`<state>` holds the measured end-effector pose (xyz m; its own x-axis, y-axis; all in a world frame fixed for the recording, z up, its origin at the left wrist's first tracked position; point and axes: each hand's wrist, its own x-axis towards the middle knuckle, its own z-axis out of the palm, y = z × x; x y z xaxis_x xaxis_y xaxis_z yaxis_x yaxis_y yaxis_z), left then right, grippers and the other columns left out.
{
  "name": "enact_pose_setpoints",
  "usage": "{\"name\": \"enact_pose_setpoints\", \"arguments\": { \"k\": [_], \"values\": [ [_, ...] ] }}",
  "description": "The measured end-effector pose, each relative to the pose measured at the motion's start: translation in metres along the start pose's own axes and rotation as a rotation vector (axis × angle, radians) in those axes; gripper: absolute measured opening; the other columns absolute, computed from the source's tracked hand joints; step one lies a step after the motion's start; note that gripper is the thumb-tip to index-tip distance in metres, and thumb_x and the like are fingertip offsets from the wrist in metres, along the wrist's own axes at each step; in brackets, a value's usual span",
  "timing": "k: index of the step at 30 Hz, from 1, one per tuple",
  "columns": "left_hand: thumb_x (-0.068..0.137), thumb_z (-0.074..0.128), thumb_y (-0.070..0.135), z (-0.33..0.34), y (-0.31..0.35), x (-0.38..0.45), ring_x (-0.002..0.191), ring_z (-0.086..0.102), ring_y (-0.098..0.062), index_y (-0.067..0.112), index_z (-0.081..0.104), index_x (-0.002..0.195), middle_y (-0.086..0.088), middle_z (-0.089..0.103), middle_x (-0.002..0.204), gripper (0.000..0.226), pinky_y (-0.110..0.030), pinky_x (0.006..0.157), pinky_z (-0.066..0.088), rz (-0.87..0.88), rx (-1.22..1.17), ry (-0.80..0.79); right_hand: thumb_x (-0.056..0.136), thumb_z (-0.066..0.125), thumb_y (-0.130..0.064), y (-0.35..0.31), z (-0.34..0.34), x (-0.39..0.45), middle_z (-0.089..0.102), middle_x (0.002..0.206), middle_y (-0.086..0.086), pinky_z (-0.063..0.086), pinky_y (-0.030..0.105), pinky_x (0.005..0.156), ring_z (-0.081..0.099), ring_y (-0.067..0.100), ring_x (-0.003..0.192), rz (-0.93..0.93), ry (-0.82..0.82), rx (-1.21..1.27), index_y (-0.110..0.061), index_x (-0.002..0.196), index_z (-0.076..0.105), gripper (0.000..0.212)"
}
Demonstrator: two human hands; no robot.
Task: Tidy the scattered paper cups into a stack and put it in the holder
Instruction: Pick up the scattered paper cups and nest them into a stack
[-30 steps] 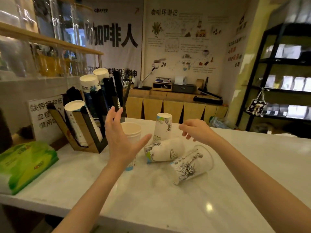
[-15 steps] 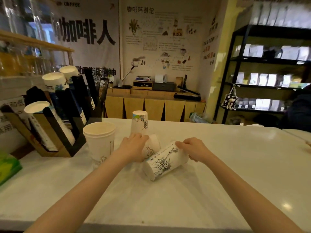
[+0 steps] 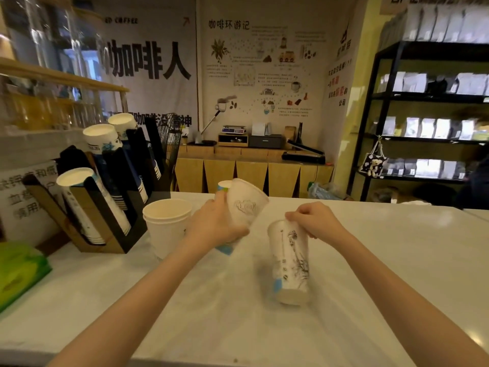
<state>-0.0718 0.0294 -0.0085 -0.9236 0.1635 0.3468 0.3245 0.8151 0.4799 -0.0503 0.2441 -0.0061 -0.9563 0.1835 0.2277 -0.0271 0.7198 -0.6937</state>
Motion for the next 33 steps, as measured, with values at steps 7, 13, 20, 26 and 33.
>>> {"name": "enact_pose_setpoints", "arguments": {
  "k": [7, 13, 20, 26, 33],
  "values": [
    [0.062, 0.078, 0.020, -0.080, 0.004, -0.007, 0.107, 0.049, -0.012, 0.024, 0.032, 0.128, 0.006, 0.052, 0.118, 0.081, -0.034, 0.087, 0.045, 0.074, -0.678, 0.281, 0.085, 0.059, -0.039, -0.016, 0.018, 0.004, 0.061, 0.066, 0.001, 0.042, 0.024, 0.057, 0.054, 0.014, 0.060, -0.086, -0.036, 0.041, -0.004, 0.077, 0.069, 0.037],
    [0.061, 0.079, 0.014, -0.094, -0.044, -0.010, 0.108, 0.045, -0.010, 0.024, 0.033, 0.126, 0.009, 0.048, 0.115, 0.081, -0.034, 0.089, 0.043, 0.017, -0.649, 0.456, 0.082, 0.063, -0.036, -0.048, 0.027, 0.007, 0.066, 0.074, -0.003, 0.043, 0.019, 0.055, 0.056, 0.008, 0.062, -0.188, -0.135, 0.056, -0.013, 0.078, 0.066, 0.023],
    [0.059, 0.081, 0.021, -0.075, -0.077, -0.024, 0.114, 0.045, -0.014, 0.025, 0.028, 0.132, -0.001, 0.048, 0.132, 0.090, -0.036, 0.092, 0.042, -0.087, -0.598, 0.365, 0.087, 0.058, -0.030, -0.094, 0.030, 0.007, 0.067, 0.083, 0.002, 0.052, 0.032, 0.071, 0.062, 0.018, 0.079, -0.412, 0.127, 0.215, -0.012, 0.089, 0.065, 0.020],
    [0.063, 0.079, 0.027, -0.064, -0.085, -0.031, 0.116, 0.051, -0.021, 0.023, 0.030, 0.132, -0.004, 0.052, 0.133, 0.085, -0.039, 0.091, 0.046, -0.159, -0.580, 0.290, 0.090, 0.055, -0.020, -0.139, 0.027, -0.001, 0.060, 0.090, 0.003, 0.051, 0.021, 0.066, 0.059, 0.015, 0.078, -0.679, 0.444, 0.404, -0.012, 0.090, 0.059, 0.009],
    [0.062, 0.078, 0.035, -0.060, -0.088, -0.035, 0.106, 0.050, -0.014, 0.021, 0.034, 0.129, -0.003, 0.054, 0.130, 0.081, -0.034, 0.087, 0.047, -0.155, -0.604, 0.266, 0.088, 0.056, -0.011, -0.160, 0.043, -0.002, 0.053, 0.091, 0.001, 0.045, 0.014, 0.068, 0.046, 0.002, 0.075, -0.878, 0.555, 0.331, 0.000, 0.092, 0.063, 0.014]
  ]
}}
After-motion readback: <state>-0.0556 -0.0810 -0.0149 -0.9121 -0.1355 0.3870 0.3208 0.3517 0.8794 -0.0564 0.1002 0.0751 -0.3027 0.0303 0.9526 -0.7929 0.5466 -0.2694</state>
